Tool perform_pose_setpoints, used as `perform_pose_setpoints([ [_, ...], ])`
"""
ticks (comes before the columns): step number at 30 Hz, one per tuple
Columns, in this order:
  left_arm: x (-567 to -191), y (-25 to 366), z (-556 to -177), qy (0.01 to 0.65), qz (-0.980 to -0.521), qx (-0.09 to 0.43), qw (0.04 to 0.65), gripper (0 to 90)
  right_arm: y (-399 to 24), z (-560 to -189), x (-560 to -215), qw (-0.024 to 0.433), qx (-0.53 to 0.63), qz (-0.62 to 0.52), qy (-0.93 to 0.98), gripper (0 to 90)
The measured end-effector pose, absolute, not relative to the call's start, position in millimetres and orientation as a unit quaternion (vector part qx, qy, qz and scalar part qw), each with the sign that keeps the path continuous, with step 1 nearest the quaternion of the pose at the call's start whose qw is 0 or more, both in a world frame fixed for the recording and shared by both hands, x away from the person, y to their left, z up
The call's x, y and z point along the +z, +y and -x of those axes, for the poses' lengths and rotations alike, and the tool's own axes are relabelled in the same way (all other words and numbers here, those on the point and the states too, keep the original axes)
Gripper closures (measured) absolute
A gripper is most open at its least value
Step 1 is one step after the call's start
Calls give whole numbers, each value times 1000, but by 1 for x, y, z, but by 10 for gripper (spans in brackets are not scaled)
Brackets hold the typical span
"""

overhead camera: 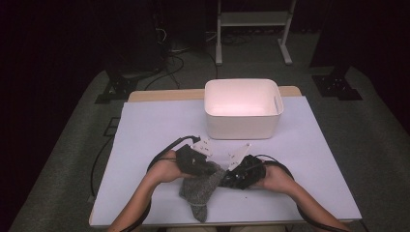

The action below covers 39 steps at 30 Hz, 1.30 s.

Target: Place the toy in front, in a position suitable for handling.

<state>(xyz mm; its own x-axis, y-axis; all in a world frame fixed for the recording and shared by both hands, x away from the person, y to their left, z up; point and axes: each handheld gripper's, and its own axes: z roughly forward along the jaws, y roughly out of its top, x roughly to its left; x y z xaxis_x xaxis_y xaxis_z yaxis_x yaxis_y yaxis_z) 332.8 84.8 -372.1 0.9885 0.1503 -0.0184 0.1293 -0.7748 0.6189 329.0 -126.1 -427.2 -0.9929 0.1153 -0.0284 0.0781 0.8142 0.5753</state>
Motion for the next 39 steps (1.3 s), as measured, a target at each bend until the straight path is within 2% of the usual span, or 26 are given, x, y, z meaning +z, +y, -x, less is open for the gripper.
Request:
perform_pose_setpoints([
  [9,-380,113,-333,107,-931,-6,349,809,-134,-330,-426,27,294,-53,954,550],
  [14,-396,105,-336,116,-924,-28,363,798,-142,-330,-425,17,282,-66,957,544],
  [16,-401,98,-337,113,-925,-36,362,798,-138,-330,-423,17,270,-63,961,515],
  [18,-403,94,-338,112,-925,-38,361,797,-132,-331,-420,19,261,-63,963,449],
  [22,-403,97,-340,115,-922,-42,366,798,-117,-333,-416,22,227,-55,972,536],
  [27,-404,104,-341,126,-914,-49,383,800,-109,-332,-415,30,218,-24,975,551],
  [30,-397,114,-343,135,-903,-46,406,806,-109,-335,-414,28,255,-32,966,552],
  [35,-363,126,-341,129,-896,-14,426,809,-107,-341,-404,17,342,-43,939,552],
  [39,-339,119,-342,109,-903,6,416,809,-107,-343,-398,11,378,-49,924,553],
])
